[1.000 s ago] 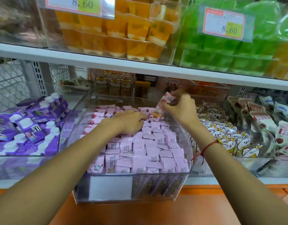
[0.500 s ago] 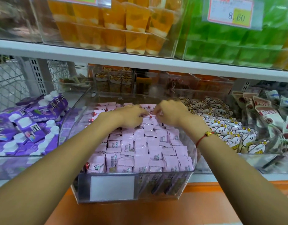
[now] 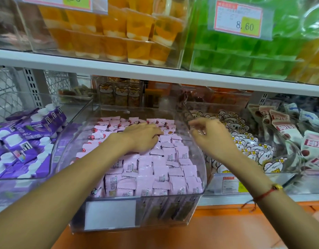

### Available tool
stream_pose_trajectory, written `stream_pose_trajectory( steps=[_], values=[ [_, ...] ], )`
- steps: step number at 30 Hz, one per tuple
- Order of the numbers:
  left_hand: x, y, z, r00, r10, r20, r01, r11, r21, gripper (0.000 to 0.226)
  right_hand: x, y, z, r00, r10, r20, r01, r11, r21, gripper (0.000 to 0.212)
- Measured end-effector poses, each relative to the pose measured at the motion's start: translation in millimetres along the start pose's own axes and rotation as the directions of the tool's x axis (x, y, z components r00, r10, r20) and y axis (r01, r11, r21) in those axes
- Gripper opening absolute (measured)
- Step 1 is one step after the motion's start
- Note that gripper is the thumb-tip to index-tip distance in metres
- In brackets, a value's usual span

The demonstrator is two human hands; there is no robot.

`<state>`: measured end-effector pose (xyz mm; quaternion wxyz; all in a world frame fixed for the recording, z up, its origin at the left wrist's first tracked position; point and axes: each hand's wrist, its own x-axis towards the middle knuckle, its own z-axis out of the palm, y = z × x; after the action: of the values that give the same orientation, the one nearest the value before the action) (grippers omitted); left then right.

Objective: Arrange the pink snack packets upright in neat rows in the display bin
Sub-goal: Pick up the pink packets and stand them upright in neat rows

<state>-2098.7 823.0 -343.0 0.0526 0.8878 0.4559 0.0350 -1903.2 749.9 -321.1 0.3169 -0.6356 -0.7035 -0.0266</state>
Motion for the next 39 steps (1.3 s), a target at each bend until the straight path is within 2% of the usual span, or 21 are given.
stream_pose_trajectory(
  steps=[2, 6, 8, 10, 13, 18, 21, 24, 28, 33, 34, 36, 39],
  values=[
    [1, 2, 0, 1.0, -0.001, -0.006, 0.001, 1.0, 0.004, 0.041, -12, 2, 0, 1.0, -0.008, -0.026, 0.009, 0.998, 0.064, 0.026],
    [11, 6, -14, 0.999, -0.014, -0.045, 0.008, 0.992, -0.127, 0.033, -25, 9, 2, 0.996, -0.052, -0.069, 0.059, 0.994, 0.092, 0.024],
    [20, 10, -20, 0.995, -0.01, -0.101, -0.007, 0.986, -0.164, 0.029, -27, 15, 5, 0.991, -0.062, -0.12, 0.071, 0.995, 0.074, 0.024],
    [28, 17, -22, 0.994, -0.002, -0.11, -0.018, 0.982, -0.186, 0.026, -29, 24, 8, 0.991, -0.016, -0.132, 0.022, 0.999, 0.045, 0.027],
    [38, 21, -16, 0.998, 0.01, -0.065, -0.017, 0.995, -0.097, 0.024, -29, 34, 11, 0.992, 0.088, -0.085, -0.079, 0.991, 0.108, 0.025],
    [49, 18, -16, 1.0, 0.016, 0.017, -0.014, 0.995, -0.102, 0.028, -35, 42, 19, 0.99, -0.015, -0.144, 0.022, 0.998, 0.053, 0.019],
    [54, 16, -23, 0.991, 0.019, 0.132, -0.001, 0.992, -0.129, 0.029, -35, 43, 22, 0.987, -0.013, -0.162, 0.017, 1.0, 0.025, 0.018],
    [58, 19, -25, 0.99, 0.007, 0.143, 0.011, 0.993, -0.119, 0.025, -35, 44, 23, 0.988, -0.01, -0.155, 0.012, 1.0, 0.006, 0.019],
    [56, 23, -18, 0.998, -0.054, 0.036, 0.059, 0.99, -0.126, 0.019, -35, 45, 23, 0.989, -0.007, -0.149, 0.007, 1.0, -0.001, 0.021],
    [50, 29, -11, 0.974, -0.079, -0.212, 0.089, 0.995, 0.041, 0.023, -34, 44, 23, 0.991, -0.004, -0.134, 0.005, 1.0, 0.005, 0.021],
    [49, 29, -11, 0.963, -0.087, -0.253, 0.088, 0.996, -0.007, 0.022, -34, 44, 23, 0.991, -0.004, -0.132, 0.005, 1.0, 0.008, 0.021],
    [48, 31, -15, 0.921, -0.187, -0.341, 0.095, 0.958, -0.27, 0.017, -33, 45, 23, 0.992, -0.002, -0.126, 0.004, 1.0, 0.016, 0.021],
    [46, 31, -28, 0.853, -0.396, -0.338, 0.089, 0.75, -0.655, 0.017, -33, 44, 21, 0.995, 0.003, -0.095, -0.001, 1.0, 0.027, 0.021]
  ],
)
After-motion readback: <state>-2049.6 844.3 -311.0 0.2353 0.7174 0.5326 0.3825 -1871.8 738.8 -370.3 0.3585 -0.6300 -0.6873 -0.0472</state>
